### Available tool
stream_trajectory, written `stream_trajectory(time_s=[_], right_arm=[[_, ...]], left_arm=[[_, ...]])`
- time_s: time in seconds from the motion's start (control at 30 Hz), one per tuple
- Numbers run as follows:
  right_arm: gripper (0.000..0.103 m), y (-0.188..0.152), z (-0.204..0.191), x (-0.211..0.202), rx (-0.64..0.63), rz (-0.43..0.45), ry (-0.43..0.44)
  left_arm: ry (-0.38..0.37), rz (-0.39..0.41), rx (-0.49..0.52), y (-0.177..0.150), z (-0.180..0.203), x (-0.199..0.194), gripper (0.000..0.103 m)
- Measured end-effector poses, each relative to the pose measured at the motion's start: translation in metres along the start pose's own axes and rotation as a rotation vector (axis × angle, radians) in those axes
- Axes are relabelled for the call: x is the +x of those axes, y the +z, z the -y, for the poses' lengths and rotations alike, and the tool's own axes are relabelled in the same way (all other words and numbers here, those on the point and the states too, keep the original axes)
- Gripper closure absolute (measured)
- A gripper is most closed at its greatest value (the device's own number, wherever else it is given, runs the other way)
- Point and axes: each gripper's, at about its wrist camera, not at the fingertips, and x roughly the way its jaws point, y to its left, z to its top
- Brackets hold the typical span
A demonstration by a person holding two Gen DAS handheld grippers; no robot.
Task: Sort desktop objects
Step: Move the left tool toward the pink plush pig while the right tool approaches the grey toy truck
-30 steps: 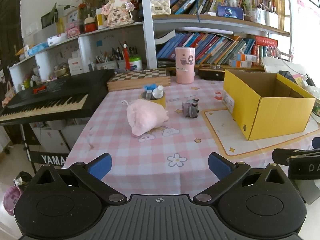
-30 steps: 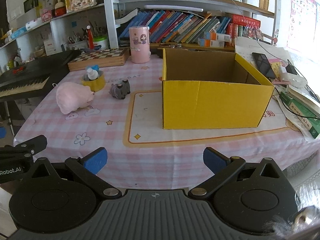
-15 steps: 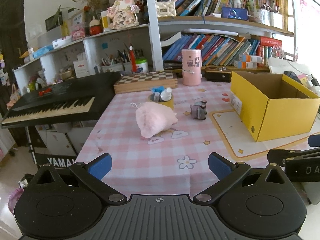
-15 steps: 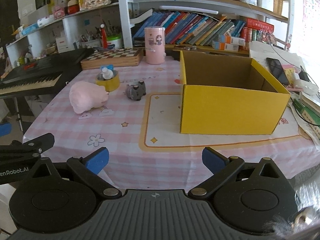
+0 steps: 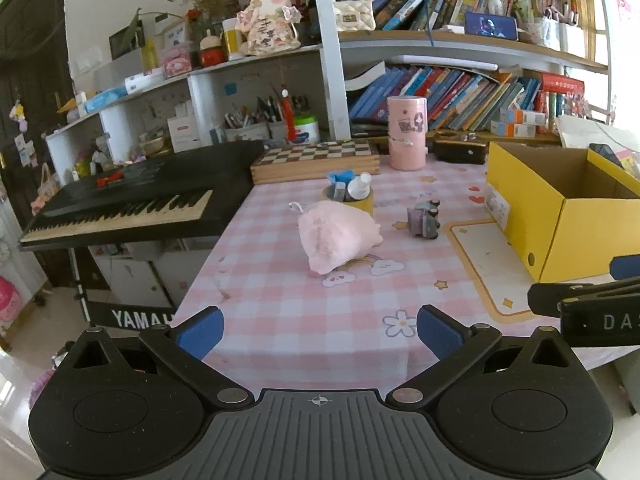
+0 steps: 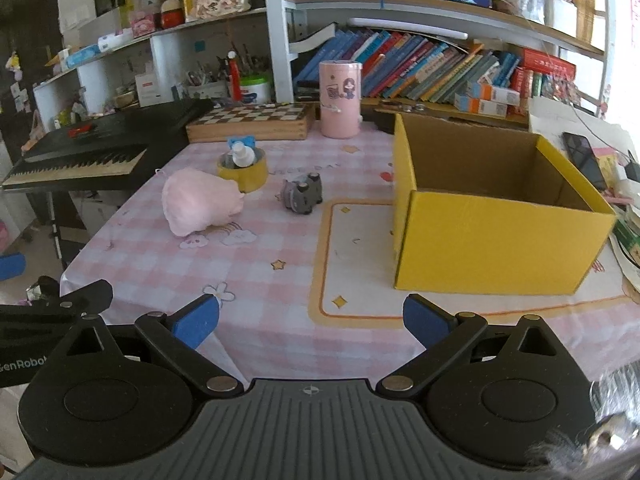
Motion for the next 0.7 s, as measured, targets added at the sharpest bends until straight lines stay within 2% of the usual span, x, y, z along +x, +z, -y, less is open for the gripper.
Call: stream_trajectory(time_s=[0.33, 0.7], right_arm=[[0.015, 0.013, -0.006, 0.019, -0.019, 0.014, 0.012], [0.015, 0.033, -0.01, 0.056, -0.038, -0.018, 0.013]], left_arm=[[-0.015, 0.003, 0.007, 0.007, -0.004, 0.015, 0.0], [-0.037, -0.032, 0.003, 0.023, -0.008, 0.057, 0.0]])
